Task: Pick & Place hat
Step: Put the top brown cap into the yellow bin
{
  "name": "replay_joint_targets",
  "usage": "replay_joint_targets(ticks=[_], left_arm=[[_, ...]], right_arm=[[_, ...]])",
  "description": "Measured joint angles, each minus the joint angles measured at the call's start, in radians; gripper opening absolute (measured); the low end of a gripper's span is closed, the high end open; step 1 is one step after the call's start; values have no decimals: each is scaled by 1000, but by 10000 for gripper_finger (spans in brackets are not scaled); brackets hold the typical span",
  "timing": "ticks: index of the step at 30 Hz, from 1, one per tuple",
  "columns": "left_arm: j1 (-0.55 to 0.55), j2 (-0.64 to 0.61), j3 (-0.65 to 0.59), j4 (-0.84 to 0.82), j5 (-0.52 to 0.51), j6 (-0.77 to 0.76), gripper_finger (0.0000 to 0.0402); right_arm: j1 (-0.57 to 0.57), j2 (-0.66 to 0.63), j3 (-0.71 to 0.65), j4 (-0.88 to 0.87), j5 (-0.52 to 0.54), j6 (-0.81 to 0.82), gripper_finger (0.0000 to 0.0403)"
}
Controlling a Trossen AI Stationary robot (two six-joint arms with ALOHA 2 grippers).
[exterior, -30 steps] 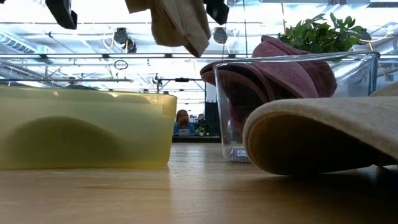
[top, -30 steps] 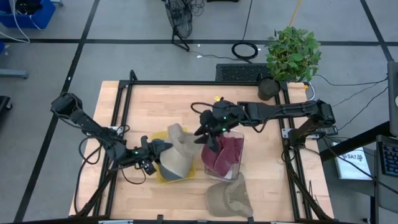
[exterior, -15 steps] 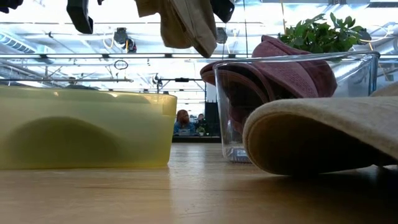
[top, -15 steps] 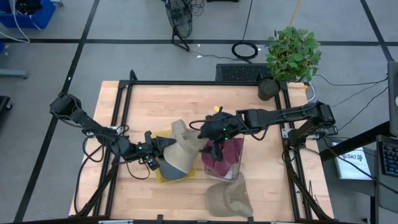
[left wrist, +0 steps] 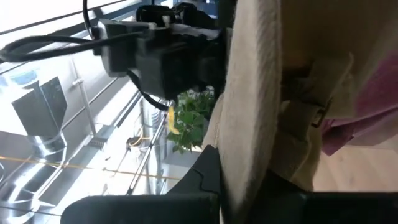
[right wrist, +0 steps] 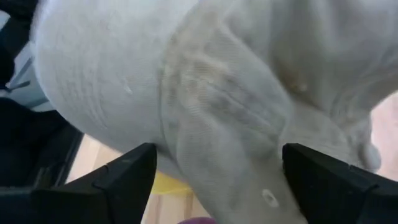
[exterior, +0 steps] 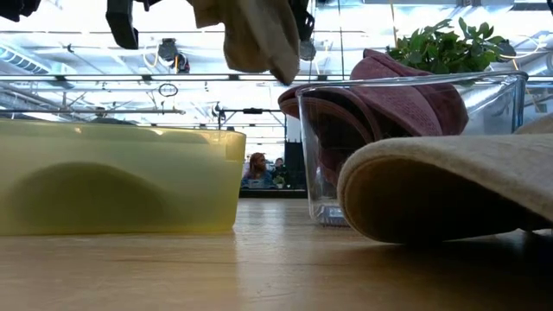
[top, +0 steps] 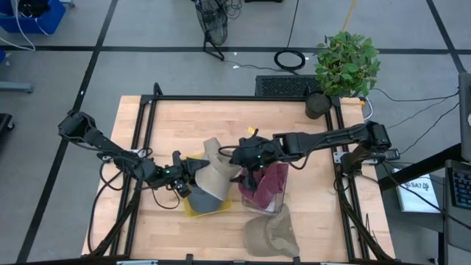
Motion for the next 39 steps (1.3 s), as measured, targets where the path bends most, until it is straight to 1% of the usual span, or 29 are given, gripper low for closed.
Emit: replay_joint_targets(ticks=[3, 6, 9, 15, 16, 17, 20, 23, 25, 28, 29, 30, 32, 36, 39], left_arm=[[1, 0, 0, -5, -1, -4, 11], [0, 0, 0, -6, -5, -5, 11], [0, 0, 0, -7, -9, -9, 11], [2, 0, 0, -31, -10, -28, 15], [2, 0, 0, -37, -9, -32, 15], [2, 0, 0, -38, -11, -39, 16], [1, 0, 0, -42, -45, -61, 25], [-10, 0, 0, -42, -134, -58, 45], [-23, 0, 0, -42, -220, -62, 62], [-59, 0, 0, -42, -398, -99, 85], [-72, -1, 0, -44, -455, -128, 92], [-86, -4, -2, -49, -482, -164, 99], [-123, -15, -8, -59, -513, -215, 112], [-186, -16, -8, -59, -541, -278, 132], [-206, -19, -8, -82, -589, -403, 139]], right_arm=[[0, 21, 0, 5, 0, 2, 296], [-5, 23, 0, 5, -3, 2, 254], [-6, 23, 0, 19, -7, -11, 196], [1, 23, 0, 21, -6, -179, 50], [4, 23, 0, 20, -6, -204, 28], [7, 23, 0, 20, -5, -227, 17], [12, 23, 0, 21, 8, -258, 17], [9, 23, 0, 14, 18, -258, 11], [3, 23, 0, -4, 19, -265, 8], [-6, 23, 0, -12, 18, -270, 8], [-10, 23, 0, -16, 18, -277, 8], [-12, 23, 0, -20, 15, -289, 8], [-18, 23, 0, -39, 11, -319, 8], [-30, 23, 0, -45, 9, -371, 7], [-41, 23, 17, -88, 6, -408, 8]])
